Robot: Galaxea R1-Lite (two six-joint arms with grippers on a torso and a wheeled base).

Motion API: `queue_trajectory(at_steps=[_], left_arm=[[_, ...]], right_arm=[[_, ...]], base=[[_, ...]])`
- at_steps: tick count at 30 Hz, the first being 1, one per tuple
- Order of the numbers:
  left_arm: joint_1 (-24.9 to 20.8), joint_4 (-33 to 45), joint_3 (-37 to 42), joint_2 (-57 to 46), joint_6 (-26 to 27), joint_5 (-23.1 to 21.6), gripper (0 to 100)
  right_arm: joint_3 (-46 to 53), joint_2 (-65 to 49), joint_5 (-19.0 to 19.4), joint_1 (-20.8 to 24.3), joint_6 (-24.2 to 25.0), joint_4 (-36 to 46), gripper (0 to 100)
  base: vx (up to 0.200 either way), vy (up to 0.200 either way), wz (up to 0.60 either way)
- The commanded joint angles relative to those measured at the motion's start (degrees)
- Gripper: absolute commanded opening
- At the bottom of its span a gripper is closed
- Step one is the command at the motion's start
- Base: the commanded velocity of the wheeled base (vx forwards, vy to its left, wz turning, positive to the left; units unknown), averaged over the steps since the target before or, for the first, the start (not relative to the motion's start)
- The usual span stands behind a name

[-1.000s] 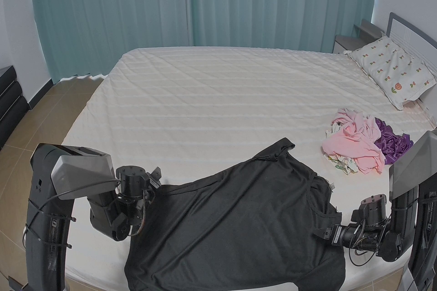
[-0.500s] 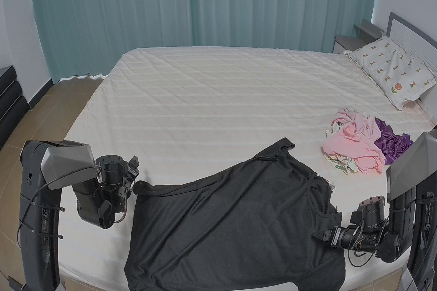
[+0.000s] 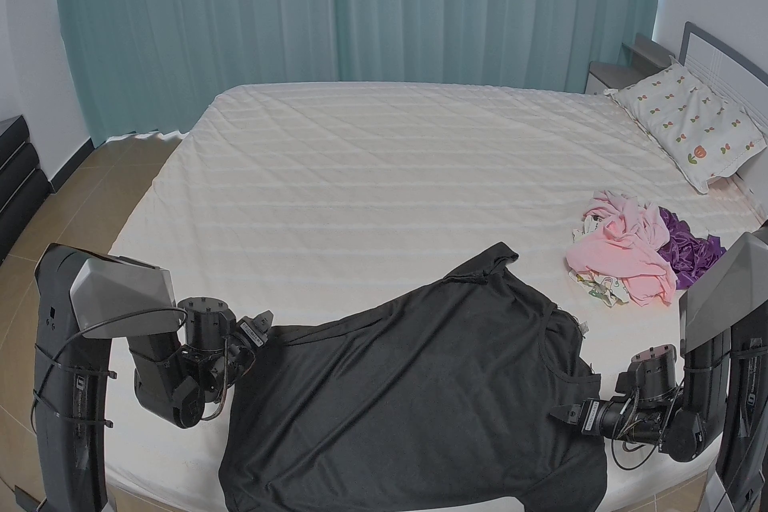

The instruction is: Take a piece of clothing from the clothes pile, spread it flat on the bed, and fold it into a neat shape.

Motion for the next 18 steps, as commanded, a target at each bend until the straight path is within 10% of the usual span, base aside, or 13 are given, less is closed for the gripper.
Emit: queue_trajectory(at_steps=[1,4,5,18], left_arm=[[-1.0,0.0,-1.4,0.5,0.0,0.4,100],[-1.0,0.0,-2.2,0.8,-0.1,1.8,100],[-0.9,0.0,-2.2,0.8,-0.2,2.0,0],[2.7,5.6,-12.3,0.5,4.3,7.7,0]], right_arm=[[0.9,0.0,0.0,0.0,-0.1,0.0,100],[0.9,0.2,0.0,0.1,0.0,0.0,100],[0.9,0.2,0.0,0.2,0.0,0.0,100],[0.9,0.2,0.0,0.3,0.2,0.0,100]], base=[[0.0,0.0,0.0],[0.0,0.0,0.0],[0.0,0.0,0.0],[0.0,0.0,0.0]])
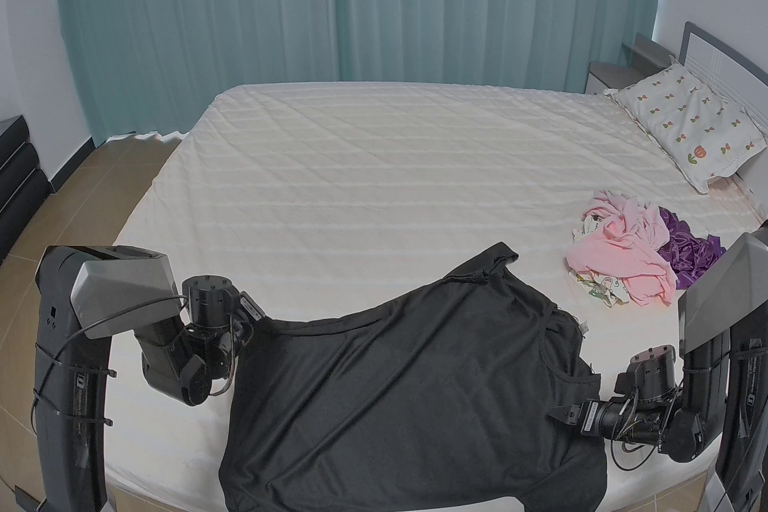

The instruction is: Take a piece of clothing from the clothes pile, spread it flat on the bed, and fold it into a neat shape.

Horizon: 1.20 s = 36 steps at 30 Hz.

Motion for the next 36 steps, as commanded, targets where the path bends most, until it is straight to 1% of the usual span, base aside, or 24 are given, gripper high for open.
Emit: queue_trajectory(at_steps=[1,6,9,12,14,16,18,23,25,26,28,30,32,33,34,36], left_arm=[[3.3,4.4,-7.1,0.5,1.2,2.4,0],[5.7,4.5,-8.3,1.5,1.3,2.7,0],[7.1,4.7,-11.3,2.1,1.4,2.7,0],[7.2,4.7,-11.8,2.5,1.4,2.6,0],[7.1,4.8,-15.5,6.8,1.8,2.4,0],[6.9,4.7,-16.3,8.0,2.7,2.4,0],[6.7,4.7,-16.5,8.3,3.3,2.4,0],[7.0,4.7,-17.5,8.5,3.1,2.6,0],[7.1,4.7,-17.2,9.0,3.0,2.7,0],[7.1,4.7,-17.2,9.0,3.0,2.7,0],[7.0,4.6,-16.6,9.2,3.0,2.8,0],[7.0,4.6,-16.3,9.2,3.0,2.8,0],[7.0,4.6,-16.3,9.6,2.9,2.8,0],[7.0,4.6,-16.3,9.6,3.0,2.8,0],[7.0,4.6,-16.2,9.7,2.9,2.8,0],[7.0,4.6,-16.2,9.7,2.1,2.8,0]], right_arm=[[0.9,0.1,0.0,-0.1,0.0,0.0,100],[0.9,0.1,0.0,-0.1,0.0,0.0,100],[0.9,0.6,0.0,0.2,-0.1,-0.1,100],[0.9,0.7,-0.1,0.2,-0.1,-0.1,100],[0.9,0.6,-0.8,0.2,0.0,-2.0,100],[0.9,0.6,-0.8,0.2,0.2,-3.9,100],[0.9,0.6,-0.7,0.2,0.7,-5.2,100],[-0.5,-2.4,-0.1,0.2,0.9,-5.2,100],[-4.9,-4.5,0.2,0.0,1.3,-5.1,100],[-5.1,-4.6,0.2,-0.1,1.3,-5.0,100],[-11.7,-3.9,0.0,-0.3,0.7,-4.7,100],[-16.7,-3.2,-0.1,-0.5,0.2,-2.4,100],[-23.1,-3.0,-0.1,-1.3,-1.0,3.1,100],[-23.6,-3.0,-0.1,-1.4,-1.2,3.6,100],[-30.0,-2.9,-0.1,-2.5,-2.2,9.5,100],[-36.9,-2.8,-0.1,-3.1,-2.3,15.3,100]], base=[[0.0,0.0,0.0],[0.0,0.0,0.0],[0.0,0.0,0.0],[0.0,0.0,0.0],[0.0,0.0,0.0],[0.0,0.0,0.0],[0.0,0.0,0.0],[0.0,0.0,0.0],[0.0,0.0,0.0],[0.0,0.0,0.0],[0.0,0.0,0.0],[0.0,0.0,0.0],[0.0,0.0,0.0],[0.0,0.0,0.0],[0.0,0.0,0.0],[0.0,0.0,0.0]])
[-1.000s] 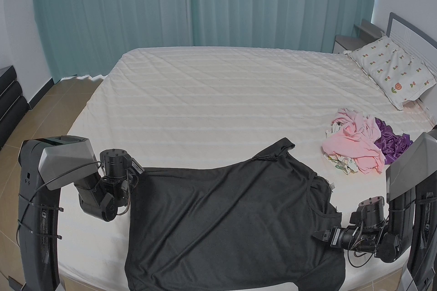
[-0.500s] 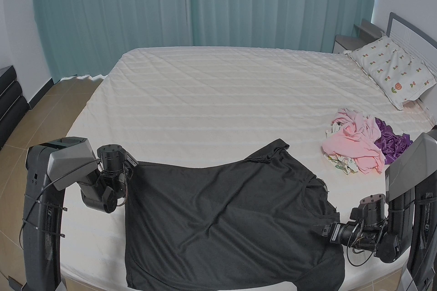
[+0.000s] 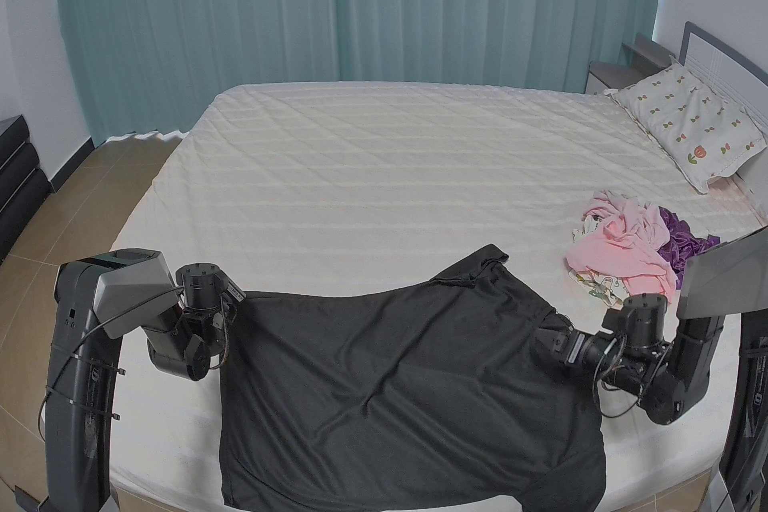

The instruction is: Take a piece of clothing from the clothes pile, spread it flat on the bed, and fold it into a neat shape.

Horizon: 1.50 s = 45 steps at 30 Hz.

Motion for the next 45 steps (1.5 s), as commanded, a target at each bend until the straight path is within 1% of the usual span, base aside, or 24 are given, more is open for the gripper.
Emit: queue_trajectory(at_steps=[1,2,3,4,6,7,8,10,11,12,13,15,17,21,25,26,31,34,35,36,40,45], left_arm=[[0.0,0.0,0.5,0.7,-1.7,0.1,0],[0.0,0.0,0.5,0.7,-1.7,0.1,0],[0.0,0.0,0.5,0.6,-2.0,0.1,0],[-0.1,0.0,0.5,0.6,-2.1,0.1,0],[0.0,0.0,0.8,0.7,-2.2,0.1,0],[0.0,0.0,1.4,0.5,-2.5,0.1,0],[-0.1,0.0,1.5,0.5,-2.6,0.1,0],[-0.1,0.0,2.0,0.1,-3.8,0.1,0],[-0.1,0.0,2.0,0.1,-3.8,0.1,0],[-0.1,0.0,2.0,0.1,-3.9,0.1,0],[-0.1,0.0,2.0,0.2,-3.9,0.1,0],[-0.2,0.0,2.9,0.1,-4.2,0.1,0],[-0.3,-0.2,3.2,0.1,-4.3,0.1,0],[-0.3,-0.3,3.4,0.1,-4.3,0.1,0],[-0.3,-0.3,3.5,0.1,-4.4,0.1,0],[-0.2,-0.3,3.4,0.1,-4.4,0.1,0],[-0.3,-0.3,3.3,0.2,-4.4,0.1,0],[-0.2,-0.3,3.1,0.2,-4.4,0.1,0],[-0.2,-0.3,3.1,0.2,-4.4,0.1,0],[-0.1,-0.3,2.8,0.4,-4.4,0.1,0],[-0.2,-0.4,2.6,0.5,-4.4,0.1,0],[-0.3,-0.7,2.6,0.6,-4.3,0.2,0]], right_arm=[[-22.6,0.8,-0.1,-2.5,-2.0,17.5,100],[-24.0,1.4,-0.2,-2.5,-2.0,19.0,100],[-27.8,3.1,-0.3,-2.5,-2.7,22.7,100],[-28.3,3.4,-0.4,-2.5,-2.7,23.1,100],[-35.7,8.4,-0.7,-3.3,-5.9,27.6,100],[-38.6,10.6,-1.2,-3.8,-7.5,28.3,100],[-39.0,10.9,-1.2,-3.8,-7.7,28.3,100],[-45.2,15.3,-2.2,-3.8,-9.9,29.4,100],[-45.5,15.6,-2.3,-3.8,-10.0,29.5,100],[-48.4,18.2,-2.5,-3.4,-10.7,30.6,100],[-49.1,18.8,-2.5,-3.2,-10.9,31.1,100],[-51.6,19.9,-2.4,-2.9,-12.5,33.4,100],[-53.1,20.4,-2.4,-2.9,-12.8,34.4,100],[-60.2,23.0,-2.4,-2.9,-12.8,39.6,100],[-61.6,23.3,-2.0,-3.0,-12.9,41.7,100],[-61.8,23.4,-2.0,-3.0,-12.8,42.0,0],[-61.8,23.0,-2.1,-3.4,-11.9,42.4,0],[-60.1,21.9,-2.7,-5.4,-11.8,42.4,0],[-60.1,21.9,-2.7,-5.4,-11.8,42.4,0],[-58.1,20.6,-2.8,-6.7,-11.8,42.3,0],[-55.9,19.0,-2.6,-8.0,-11.6,41.4,0],[-54.7,16.8,-2.6,-8.9,-9.4,41.2,0]], base=[[0.0,0.0,0.0],[0.0,0.0,0.0],[0.0,0.0,0.0],[0.0,0.0,0.0],[0.0,0.0,0.0],[0.0,0.0,0.0],[0.0,0.0,0.0],[0.0,0.0,0.0],[0.0,0.0,0.0],[0.0,0.0,0.0],[0.0,0.0,0.0],[0.0,0.0,0.0],[0.0,0.0,0.0],[0.0,0.0,0.0],[0.0,0.0,0.0],[0.0,0.0,0.0],[0.0,0.0,0.0],[0.0,0.0,0.0],[0.0,0.0,0.0],[0.0,0.0,0.0],[0.0,0.0,0.0],[0.0,0.0,0.0]])
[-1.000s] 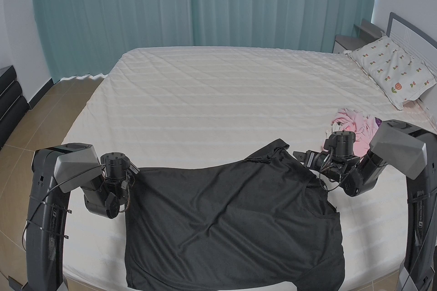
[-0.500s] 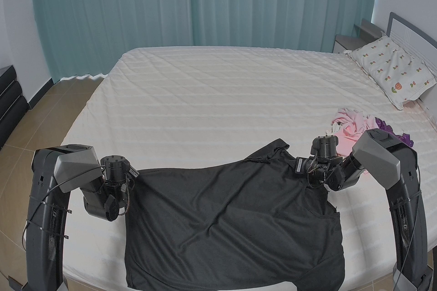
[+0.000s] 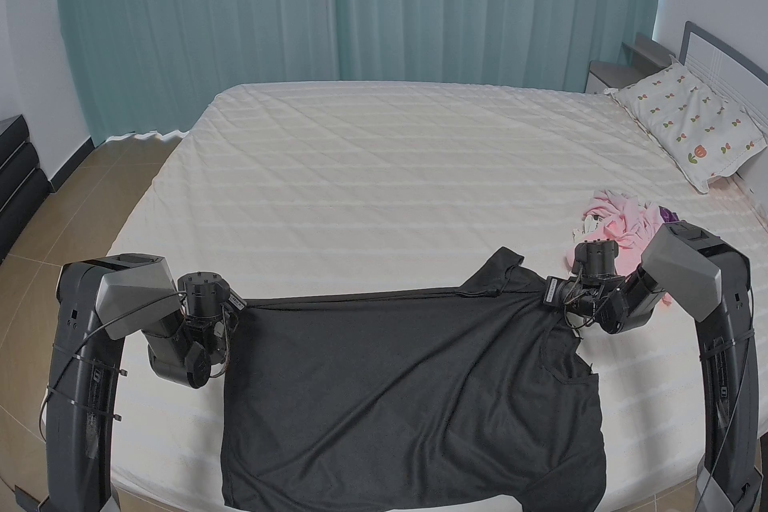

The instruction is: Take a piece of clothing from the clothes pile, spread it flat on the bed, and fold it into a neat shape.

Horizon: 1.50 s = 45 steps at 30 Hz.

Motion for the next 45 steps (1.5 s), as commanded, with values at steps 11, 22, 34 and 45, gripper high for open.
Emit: queue_trajectory(at_steps=[11,22,34,45], left_arm=[[0.0,-0.2,-1.3,0.7,0.4,0.1,0],[0.0,-0.5,-0.8,0.5,0.4,0.1,0],[0.2,-0.7,-0.8,0.7,0.4,0.2,0],[0.2,-1.0,-0.6,0.7,0.2,0.4,0]], right_arm=[[1.1,-7.5,0.3,0.3,2.0,-0.7,100],[-1.0,-10.3,0.1,13.7,14.2,5.0,100],[-10.2,-1.3,-4.8,15.2,14.5,11.0,100],[-15.7,2.2,-4.3,15.6,16.0,12.6,100]], base=[[0.0,0.0,0.0],[0.0,0.0,0.0],[0.0,0.0,0.0],[0.0,0.0,0.0]])
